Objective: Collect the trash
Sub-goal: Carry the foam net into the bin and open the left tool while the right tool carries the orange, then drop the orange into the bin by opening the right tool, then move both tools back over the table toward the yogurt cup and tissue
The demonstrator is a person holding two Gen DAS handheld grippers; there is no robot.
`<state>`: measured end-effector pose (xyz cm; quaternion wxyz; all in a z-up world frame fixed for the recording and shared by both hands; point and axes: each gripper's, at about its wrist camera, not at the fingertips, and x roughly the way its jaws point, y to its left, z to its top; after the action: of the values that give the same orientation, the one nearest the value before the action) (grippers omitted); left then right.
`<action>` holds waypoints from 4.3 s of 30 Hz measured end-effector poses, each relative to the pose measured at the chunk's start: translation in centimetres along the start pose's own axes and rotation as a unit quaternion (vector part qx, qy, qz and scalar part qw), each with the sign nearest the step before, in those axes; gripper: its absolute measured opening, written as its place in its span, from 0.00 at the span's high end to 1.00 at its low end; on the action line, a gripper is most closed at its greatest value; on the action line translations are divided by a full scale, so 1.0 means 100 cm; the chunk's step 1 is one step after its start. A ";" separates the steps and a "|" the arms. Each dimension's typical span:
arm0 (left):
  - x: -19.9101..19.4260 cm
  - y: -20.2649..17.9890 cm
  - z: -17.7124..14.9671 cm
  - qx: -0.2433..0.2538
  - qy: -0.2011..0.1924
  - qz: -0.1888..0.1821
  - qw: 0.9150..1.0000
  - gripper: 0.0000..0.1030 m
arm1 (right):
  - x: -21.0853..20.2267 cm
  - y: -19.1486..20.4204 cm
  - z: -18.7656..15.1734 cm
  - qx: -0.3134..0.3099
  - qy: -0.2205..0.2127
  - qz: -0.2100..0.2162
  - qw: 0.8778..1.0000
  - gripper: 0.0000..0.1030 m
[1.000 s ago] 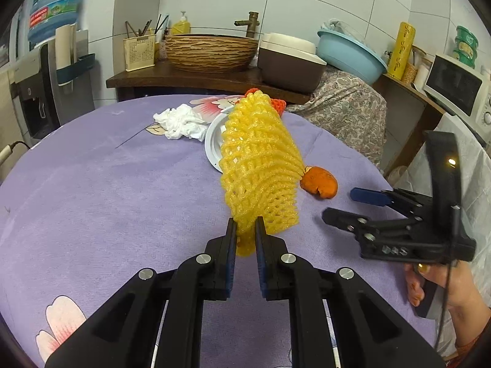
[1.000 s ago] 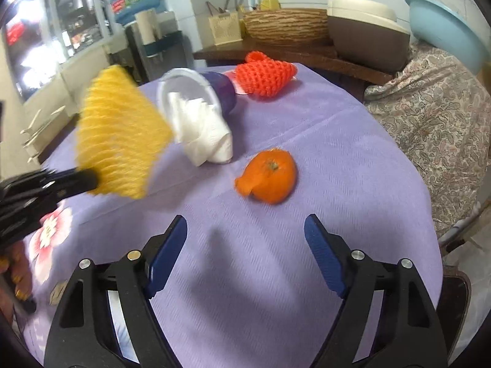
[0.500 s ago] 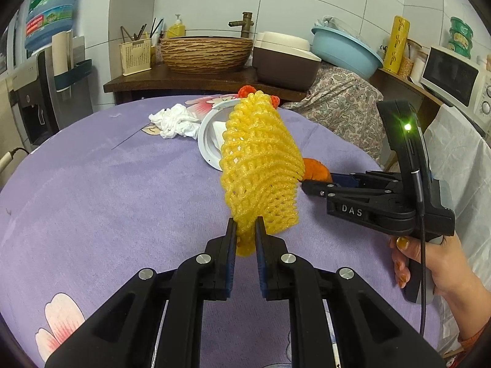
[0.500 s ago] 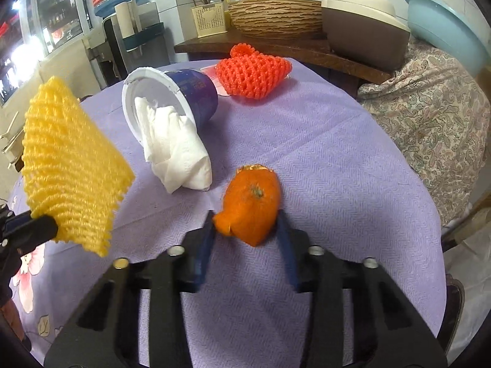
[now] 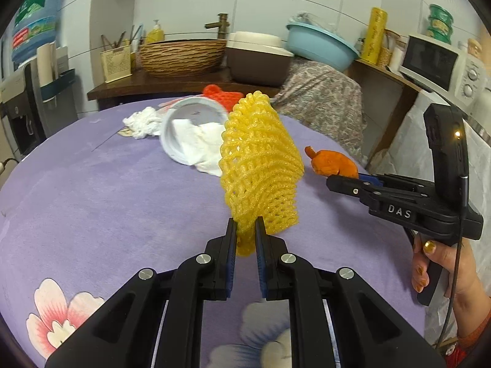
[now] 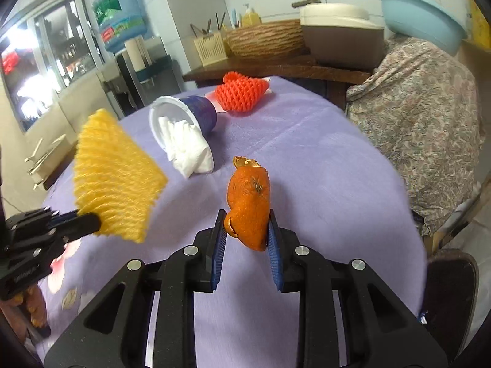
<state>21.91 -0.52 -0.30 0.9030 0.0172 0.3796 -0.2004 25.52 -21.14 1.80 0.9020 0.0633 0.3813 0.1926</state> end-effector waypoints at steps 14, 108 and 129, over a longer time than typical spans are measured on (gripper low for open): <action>0.013 -0.142 -0.011 0.089 0.013 -0.093 0.992 0.88 | -0.132 -0.079 -0.093 0.061 -0.071 -0.076 0.993 0.75; 0.022 -0.187 0.003 0.139 -0.033 -0.039 0.989 0.10 | -0.150 -0.119 -0.147 0.120 -0.067 -0.081 0.987 0.21; 0.047 0.077 0.076 0.014 -0.049 0.133 0.990 0.34 | -0.052 0.018 -0.008 0.017 -0.032 0.103 0.994 0.21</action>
<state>32.92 3.53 0.98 0.9388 0.0702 0.3266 -0.0842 21.07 -21.58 5.16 0.8879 0.1234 0.3465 0.2763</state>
